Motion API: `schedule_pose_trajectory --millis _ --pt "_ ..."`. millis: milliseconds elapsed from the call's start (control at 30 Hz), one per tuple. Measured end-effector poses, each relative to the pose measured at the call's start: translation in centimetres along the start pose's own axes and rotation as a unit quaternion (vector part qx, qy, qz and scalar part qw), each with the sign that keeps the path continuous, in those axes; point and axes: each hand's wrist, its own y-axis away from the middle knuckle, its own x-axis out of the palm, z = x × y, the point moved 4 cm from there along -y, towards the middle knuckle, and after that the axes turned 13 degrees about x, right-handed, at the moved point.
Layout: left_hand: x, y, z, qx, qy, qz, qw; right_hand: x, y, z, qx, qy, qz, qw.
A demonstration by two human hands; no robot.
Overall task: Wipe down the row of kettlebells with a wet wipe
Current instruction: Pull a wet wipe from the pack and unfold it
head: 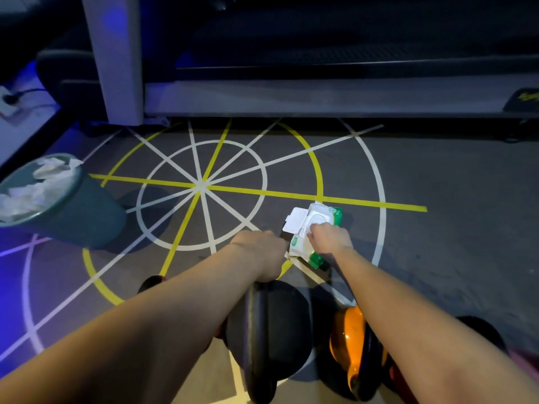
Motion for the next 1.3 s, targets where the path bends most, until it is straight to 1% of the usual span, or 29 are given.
schedule_pose_trajectory --millis 100,167,233,300,333,367,433,467,533,567,600,667,700,767,800,833,900,1000,1067,1100,1167,1200,1233,1300 --pt "-0.2 0.4 0.4 -0.012 0.012 -0.007 1.000 -1.8 0.3 0.4 0.006 0.021 -0.005 1.000" --pt "-0.5 0.5 1.4 -0.032 0.048 -0.025 0.998 -3.9 0.8 -0.4 0.017 -0.002 -0.026 1.000" --pt "-1.1 0.7 2.5 -0.065 0.125 -0.063 0.988 -6.9 1.7 -1.2 0.012 -0.059 -0.050 0.997" --pt "-2.3 1.3 2.7 -0.087 0.251 -0.114 0.957 -10.7 3.3 -1.5 -0.024 -0.110 -0.061 0.992" --pt "-2.9 1.6 2.3 -0.096 0.329 -0.134 0.930 -12.7 4.4 -1.5 -0.047 -0.121 -0.073 0.989" --pt "-3.5 2.1 1.5 -0.105 0.419 -0.142 0.890 -14.8 5.8 -1.5 -0.068 -0.128 -0.088 0.985" --pt "-4.5 3.1 -0.6 -0.112 0.594 -0.134 0.785 -19.0 8.9 -1.8 -0.116 -0.144 -0.124 0.975" --pt "-5.0 3.6 -1.5 -0.110 0.656 -0.148 0.732 -21.0 10.4 -2.1 -0.146 -0.155 -0.143 0.967" --pt "-6.7 5.0 -3.0 -0.103 0.744 -0.209 0.626 -24.9 13.6 -2.9 -0.204 -0.178 -0.181 0.945" --pt "-7.6 5.9 -3.7 -0.093 0.775 -0.237 0.579 -26.8 15.2 -3.4 -0.229 -0.191 -0.206 0.932" --pt "-8.5 6.9 -4.7 -0.077 0.799 -0.255 0.538 -28.5 16.7 -3.9 -0.250 -0.203 -0.235 0.917" --pt "-9.9 9.6 -7.4 -0.022 0.838 -0.259 0.479 -31.3 20.1 -4.9 -0.278 -0.215 -0.288 0.890" --pt "-10.4 10.9 -8.8 0.007 0.850 -0.261 0.457 -32.2 21.9 -5.4 -0.287 -0.217 -0.307 0.881" --pt "-10.7 13.1 -11.2 0.046 0.862 -0.271 0.426 -33.0 25.5 -6.2 -0.296 -0.209 -0.337 0.869" --pt "-10.5 13.9 -12.0 0.047 0.864 -0.283 0.415 -33.0 27.2 -6.5 -0.297 -0.198 -0.347 0.867" --pt "-10.3 14.6 -12.6 0.040 0.859 -0.301 0.413 -32.8 28.7 -7.0 -0.300 -0.188 -0.351 0.867" --pt "-10.1 15.5 -13.2 0.021 0.839 -0.348 0.418 -32.3 30.9 -8.1 -0.308 -0.190 -0.352 0.863" --pt "-10.3 16.2 -14.0 0.038 0.820 -0.389 0.419 -32.8 33.6 -10.0 -0.329 -0.230 -0.336 0.852" --pt "-10.8 17.2 -14.6 0.059 0.813 -0.407 0.413 -34.2 35.7 -11.1 -0.332 -0.266 -0.369 0.827" --pt "-11.0 17.8 -14.9 0.070 0.804 -0.420 0.416 -35.0 36.4 -11.9 -0.319 -0.305 -0.384 0.811" --pt "-11.3 19.1 -15.5 0.091 0.777 -0.450 0.432 -36.2 37.0 -13.1 -0.285 -0.395 -0.378 0.788" --pt "-11.3 19.7 -16.0 0.100 0.765 -0.463 0.436 -36.6 37.1 -13.3 -0.279 -0.411 -0.367 0.787" --pt "-11.3 20.3 -16.6 0.107 0.758 -0.472 0.438 -37.0 37.3 -13.3 -0.277 -0.403 -0.359 0.795" --pt "-11.2 21.3 -17.5 0.116 0.744 -0.488 0.441 -37.3 37.6 -13.0 -0.297 -0.329 -0.358 0.822"
